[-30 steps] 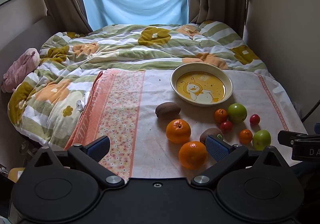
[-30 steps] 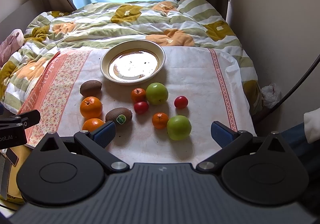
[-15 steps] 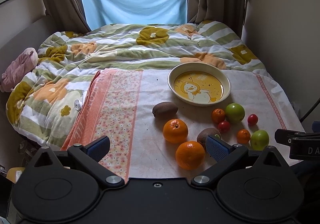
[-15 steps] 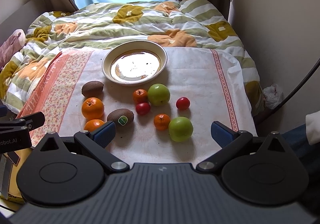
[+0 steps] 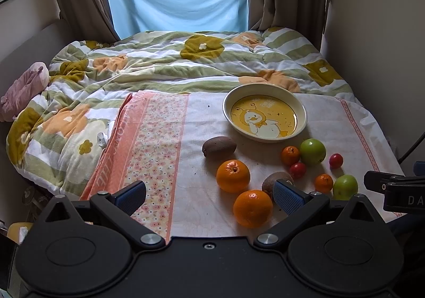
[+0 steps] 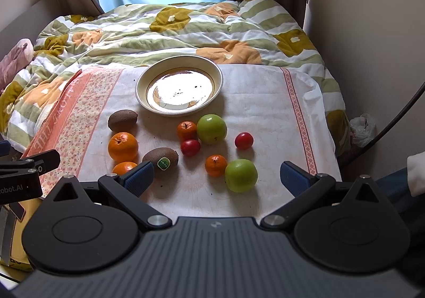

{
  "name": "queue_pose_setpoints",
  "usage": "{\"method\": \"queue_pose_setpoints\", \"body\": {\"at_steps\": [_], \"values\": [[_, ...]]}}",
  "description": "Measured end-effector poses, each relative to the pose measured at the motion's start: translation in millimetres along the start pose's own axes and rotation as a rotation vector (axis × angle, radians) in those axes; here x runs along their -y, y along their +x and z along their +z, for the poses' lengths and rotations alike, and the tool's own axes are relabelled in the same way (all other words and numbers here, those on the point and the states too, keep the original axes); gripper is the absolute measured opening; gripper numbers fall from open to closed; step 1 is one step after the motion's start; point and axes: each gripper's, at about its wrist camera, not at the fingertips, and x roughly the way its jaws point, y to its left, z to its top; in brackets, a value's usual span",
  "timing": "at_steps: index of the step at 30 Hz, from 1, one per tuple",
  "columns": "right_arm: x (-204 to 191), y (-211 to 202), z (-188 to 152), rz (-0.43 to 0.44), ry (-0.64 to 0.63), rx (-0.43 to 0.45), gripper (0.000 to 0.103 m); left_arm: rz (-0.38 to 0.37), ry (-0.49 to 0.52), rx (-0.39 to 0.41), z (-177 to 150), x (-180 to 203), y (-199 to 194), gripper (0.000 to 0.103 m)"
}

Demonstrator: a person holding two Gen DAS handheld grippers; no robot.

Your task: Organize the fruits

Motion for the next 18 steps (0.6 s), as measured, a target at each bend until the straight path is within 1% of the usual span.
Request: {"method": "queue_pose_setpoints", "body": {"at_steps": [18], "values": [[-2.0,2.6,2.2,-0.001,-0.001,0.001,0.103,-0.007,-0.006,-0.001,4.4,-5.1,6.3,0.103]]}}
